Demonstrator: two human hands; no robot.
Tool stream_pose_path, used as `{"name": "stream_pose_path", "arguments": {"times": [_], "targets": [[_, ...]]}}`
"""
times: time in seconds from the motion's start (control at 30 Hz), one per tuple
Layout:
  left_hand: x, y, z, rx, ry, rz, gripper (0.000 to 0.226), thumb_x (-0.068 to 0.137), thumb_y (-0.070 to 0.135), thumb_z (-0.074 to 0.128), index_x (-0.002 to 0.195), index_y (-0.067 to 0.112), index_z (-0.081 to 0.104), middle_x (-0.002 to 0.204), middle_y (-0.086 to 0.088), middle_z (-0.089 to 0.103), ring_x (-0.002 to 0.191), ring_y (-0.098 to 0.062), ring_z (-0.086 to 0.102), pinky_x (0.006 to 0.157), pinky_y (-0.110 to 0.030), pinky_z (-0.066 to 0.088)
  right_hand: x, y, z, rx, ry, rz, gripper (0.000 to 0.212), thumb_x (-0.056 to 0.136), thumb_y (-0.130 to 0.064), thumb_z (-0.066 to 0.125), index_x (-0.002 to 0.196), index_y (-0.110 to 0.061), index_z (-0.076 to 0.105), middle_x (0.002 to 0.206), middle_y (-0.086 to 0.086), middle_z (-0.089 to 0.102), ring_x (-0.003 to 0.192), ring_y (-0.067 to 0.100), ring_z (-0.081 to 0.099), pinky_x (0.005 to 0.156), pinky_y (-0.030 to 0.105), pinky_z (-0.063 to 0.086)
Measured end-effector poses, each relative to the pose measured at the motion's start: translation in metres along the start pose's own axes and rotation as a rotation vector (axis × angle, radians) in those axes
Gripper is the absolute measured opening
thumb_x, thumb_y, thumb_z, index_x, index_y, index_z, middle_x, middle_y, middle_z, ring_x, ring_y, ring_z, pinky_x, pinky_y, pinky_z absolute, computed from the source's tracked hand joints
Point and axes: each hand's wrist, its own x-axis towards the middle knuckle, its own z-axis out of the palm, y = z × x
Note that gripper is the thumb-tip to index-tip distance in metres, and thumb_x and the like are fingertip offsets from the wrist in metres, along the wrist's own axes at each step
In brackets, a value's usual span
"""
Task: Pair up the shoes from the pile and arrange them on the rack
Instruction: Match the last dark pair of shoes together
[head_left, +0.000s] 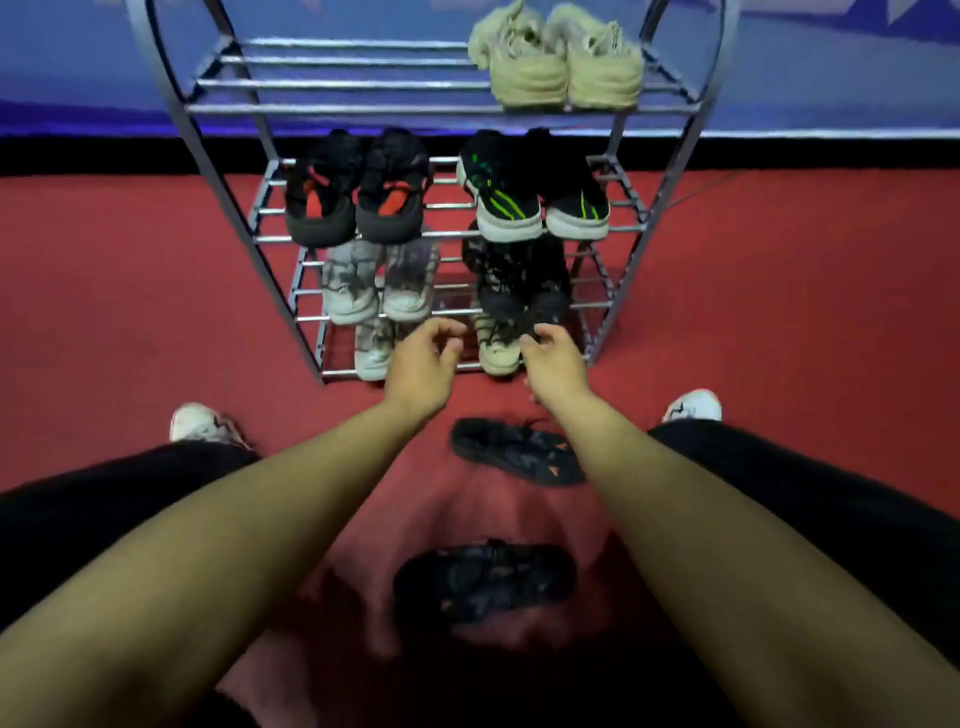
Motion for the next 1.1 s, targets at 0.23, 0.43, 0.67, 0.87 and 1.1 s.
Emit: {"name": "stream_pose_path", "arguments": {"times": [0.23,0.43,0.67,0.87,1.1], "targets": [[-0.075,-0.079,0.043,0.008,-0.201,-0.218,0.018,0.090,0.006,0.058,0.107,0.004,0.066,0.089,0.000,0.063,0.077,-0.016,0.056,0.067,-0.011,0.040,-0.014,0.121,0.032,-0.145,-0.056,0.260,0.037,0.087,-0.038,0.060,0.122,-0.024,0.056,0.097,0.010,0.068,0.080,0.034,0.066,0.056,0.037,0.054],[-0.110,-0.125,0.073,0.221,-0.660,-0.347,0.030,0.087,0.014,0.061,0.117,0.013,0.061,0.102,-0.003,0.070,0.090,-0.015,0.063,0.087,-0.027,0.051,-0.031,0.165,0.033,-0.196,-0.133,0.452,0.036,0.094,-0.034,0.059,0.124,-0.015,0.053,0.103,0.011,0.059,0.068,0.027,0.061,0.044,0.031,0.051],[-0.124,-0.164,0.083,0.690,-1.028,-0.252,0.073,0.076,0.030,0.076,0.141,0.023,0.043,0.146,-0.002,0.048,0.130,-0.022,0.048,0.105,-0.026,0.035,-0.034,0.190,0.046,-0.057,-0.171,0.788,0.037,0.097,-0.042,0.053,0.118,-0.012,0.053,0.082,0.005,0.056,0.080,0.021,0.063,0.069,0.035,0.059],[-0.124,-0.182,0.087,0.782,-0.943,-0.240,0.038,0.086,0.037,0.060,0.123,0.030,0.056,0.135,-0.005,0.055,0.124,-0.028,0.052,0.096,-0.038,0.043,-0.027,0.195,0.062,-0.370,-0.284,0.538,0.046,0.093,-0.043,0.058,0.118,-0.006,0.068,0.120,0.014,0.069,0.109,0.031,0.064,0.093,0.034,0.049],[-0.083,-0.172,0.091,0.702,-0.575,-0.247,0.019,0.088,0.035,0.056,0.103,0.034,0.067,0.112,-0.001,0.070,0.103,-0.028,0.065,0.082,-0.032,0.047,-0.046,0.190,0.067,-0.539,-0.439,0.295,0.040,0.085,-0.055,0.059,0.107,-0.022,0.068,0.110,0.001,0.072,0.109,0.025,0.064,0.091,0.032,0.047]]}}
